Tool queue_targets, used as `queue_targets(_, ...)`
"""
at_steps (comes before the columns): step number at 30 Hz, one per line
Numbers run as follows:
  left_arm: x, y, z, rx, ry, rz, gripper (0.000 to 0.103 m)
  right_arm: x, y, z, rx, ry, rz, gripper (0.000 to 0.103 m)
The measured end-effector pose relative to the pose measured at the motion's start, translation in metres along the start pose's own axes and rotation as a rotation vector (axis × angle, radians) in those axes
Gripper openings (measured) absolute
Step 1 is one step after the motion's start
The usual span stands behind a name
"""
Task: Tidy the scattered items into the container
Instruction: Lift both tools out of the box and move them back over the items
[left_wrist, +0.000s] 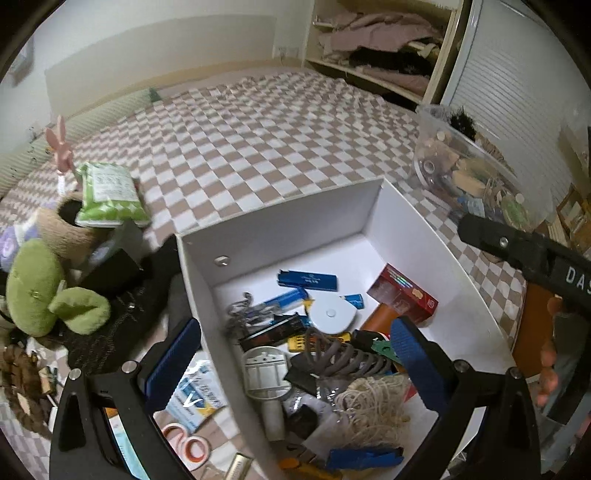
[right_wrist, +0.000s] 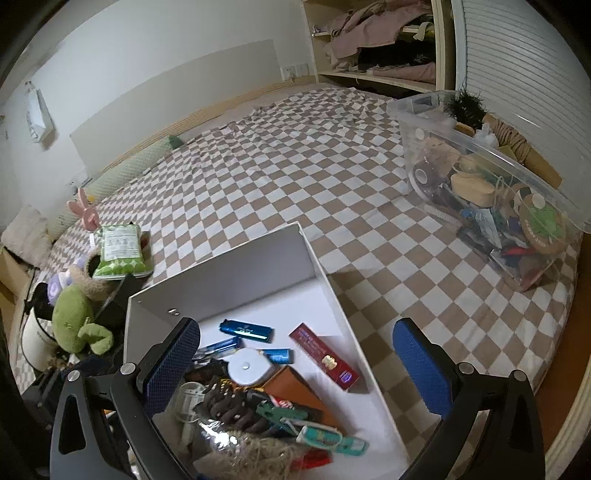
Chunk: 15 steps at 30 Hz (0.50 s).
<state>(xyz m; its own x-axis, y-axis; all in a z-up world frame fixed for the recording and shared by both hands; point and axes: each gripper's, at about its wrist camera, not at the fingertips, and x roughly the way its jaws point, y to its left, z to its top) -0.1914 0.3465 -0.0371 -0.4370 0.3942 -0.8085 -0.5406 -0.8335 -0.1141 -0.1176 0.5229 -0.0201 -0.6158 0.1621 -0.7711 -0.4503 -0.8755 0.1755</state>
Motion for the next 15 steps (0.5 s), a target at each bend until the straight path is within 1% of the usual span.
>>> queue_targets(5, -0.024, 0.013, -0.006, 0.012, -0.04, 0.028, 0.103, -0.018, 0.019, -0.003, -0.048, -0.031, 0.035, 0.103)
queue_targets(10, -0.046, 0.031, -0.013, -0.01, -0.054, 0.052, 0.103, -0.029, 0.04, -0.008, -0.082, -0.053, 0.082, 0.103)
queue_targets(15, -0.067, 0.049, -0.022, -0.022, -0.077, 0.083, 0.103, -0.039, 0.07, -0.017, -0.167, -0.078, 0.089, 0.103)
